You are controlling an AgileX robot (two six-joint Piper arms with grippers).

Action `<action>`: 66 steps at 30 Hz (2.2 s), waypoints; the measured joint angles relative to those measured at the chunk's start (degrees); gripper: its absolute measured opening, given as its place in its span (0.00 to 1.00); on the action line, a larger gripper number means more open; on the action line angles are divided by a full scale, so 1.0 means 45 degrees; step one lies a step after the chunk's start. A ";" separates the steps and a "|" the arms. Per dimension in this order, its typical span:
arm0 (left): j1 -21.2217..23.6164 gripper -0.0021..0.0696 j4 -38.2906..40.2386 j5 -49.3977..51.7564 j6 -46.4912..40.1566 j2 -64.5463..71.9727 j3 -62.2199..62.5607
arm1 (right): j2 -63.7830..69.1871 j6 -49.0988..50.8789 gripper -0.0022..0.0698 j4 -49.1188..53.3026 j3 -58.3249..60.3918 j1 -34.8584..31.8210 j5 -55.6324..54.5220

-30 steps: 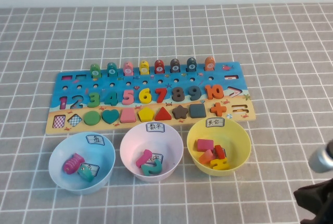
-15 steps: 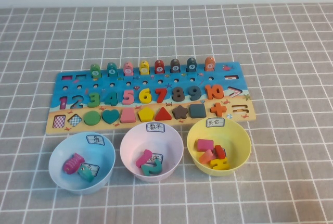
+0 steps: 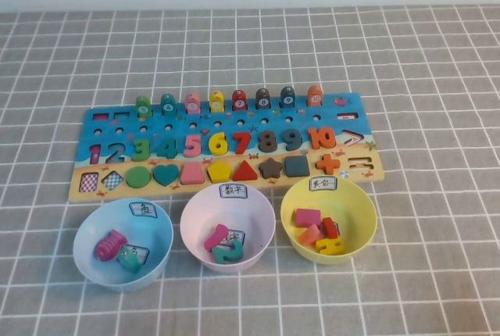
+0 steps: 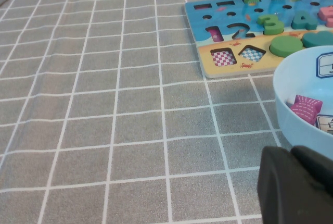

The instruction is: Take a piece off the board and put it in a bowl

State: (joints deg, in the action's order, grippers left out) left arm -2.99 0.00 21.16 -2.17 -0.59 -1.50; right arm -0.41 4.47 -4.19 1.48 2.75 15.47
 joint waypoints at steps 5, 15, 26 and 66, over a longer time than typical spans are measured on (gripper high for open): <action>0.0000 0.02 0.0000 0.0000 0.0000 0.0000 0.0000 | 0.0000 -0.0994 0.01 0.0054 0.0000 0.0000 0.0031; 0.0000 0.02 0.0000 0.0000 0.0000 0.0000 0.0000 | 0.0000 -0.1927 0.01 -0.0307 0.0000 0.0000 0.1275; 0.0000 0.02 0.0000 0.0000 0.0000 0.0000 0.0000 | 0.0000 -0.1927 0.01 -0.0413 0.0000 0.0000 0.1320; 0.0000 0.02 0.0000 0.0000 0.0000 0.0000 0.0000 | 0.0000 -0.1951 0.01 -0.0440 0.0000 0.0000 0.1320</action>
State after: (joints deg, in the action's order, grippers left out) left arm -2.99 0.00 21.16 -2.17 -0.59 -1.50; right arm -0.41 -4.30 -6.17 1.48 2.75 21.41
